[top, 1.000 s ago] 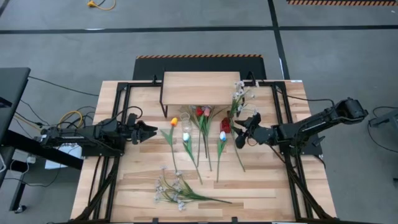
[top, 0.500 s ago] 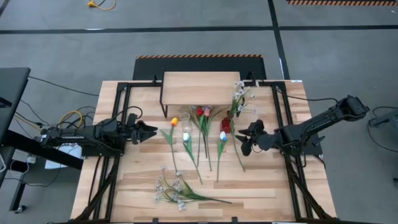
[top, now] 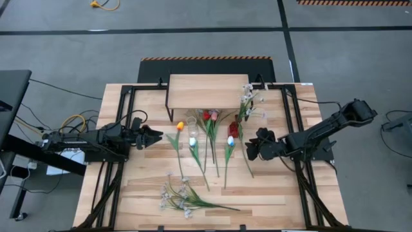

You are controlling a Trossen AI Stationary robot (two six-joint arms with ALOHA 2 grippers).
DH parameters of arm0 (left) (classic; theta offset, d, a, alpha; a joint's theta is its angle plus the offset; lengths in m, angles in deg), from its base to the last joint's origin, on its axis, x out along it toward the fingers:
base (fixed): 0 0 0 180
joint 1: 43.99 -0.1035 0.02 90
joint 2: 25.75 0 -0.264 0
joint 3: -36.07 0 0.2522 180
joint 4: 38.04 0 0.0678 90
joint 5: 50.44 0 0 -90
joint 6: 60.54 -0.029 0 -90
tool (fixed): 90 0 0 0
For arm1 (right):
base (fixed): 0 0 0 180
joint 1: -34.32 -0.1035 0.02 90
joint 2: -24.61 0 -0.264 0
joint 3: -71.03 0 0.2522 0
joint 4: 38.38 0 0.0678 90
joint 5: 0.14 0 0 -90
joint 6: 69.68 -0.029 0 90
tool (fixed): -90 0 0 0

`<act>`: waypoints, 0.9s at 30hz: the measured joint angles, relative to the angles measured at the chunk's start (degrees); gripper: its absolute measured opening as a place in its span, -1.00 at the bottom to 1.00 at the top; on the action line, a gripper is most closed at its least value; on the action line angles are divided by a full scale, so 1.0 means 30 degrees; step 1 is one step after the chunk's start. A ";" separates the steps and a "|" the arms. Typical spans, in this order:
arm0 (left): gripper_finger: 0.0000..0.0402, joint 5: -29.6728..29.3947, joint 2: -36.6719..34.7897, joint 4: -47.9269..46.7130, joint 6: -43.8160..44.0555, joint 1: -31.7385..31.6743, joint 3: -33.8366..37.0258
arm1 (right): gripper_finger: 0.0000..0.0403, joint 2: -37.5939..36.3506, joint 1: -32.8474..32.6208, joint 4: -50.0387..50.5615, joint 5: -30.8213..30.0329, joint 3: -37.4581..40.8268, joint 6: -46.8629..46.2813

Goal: Pick and place flowers into a vace then onto a shelf
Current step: Put the dark red flower into the red vase

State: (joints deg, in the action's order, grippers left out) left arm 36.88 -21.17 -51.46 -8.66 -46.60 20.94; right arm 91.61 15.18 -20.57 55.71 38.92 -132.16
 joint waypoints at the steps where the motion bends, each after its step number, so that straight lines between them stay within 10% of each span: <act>1: 0.66 0.0070 -0.0003 0.0000 0.0000 0.0003 0.0000 | -0.27 0.0329 -0.0011 -0.0424 0.0010 0.0000 0.0002; 27: 0.66 0.0452 -0.0002 -0.0029 -0.0095 0.0006 0.0000 | -0.41 0.7366 0.0013 -0.5842 -0.0742 -0.0160 -0.0398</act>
State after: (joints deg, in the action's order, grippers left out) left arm 38.23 -21.17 -51.55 -8.94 -46.58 20.94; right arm 113.70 15.22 -38.10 53.48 38.44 -133.36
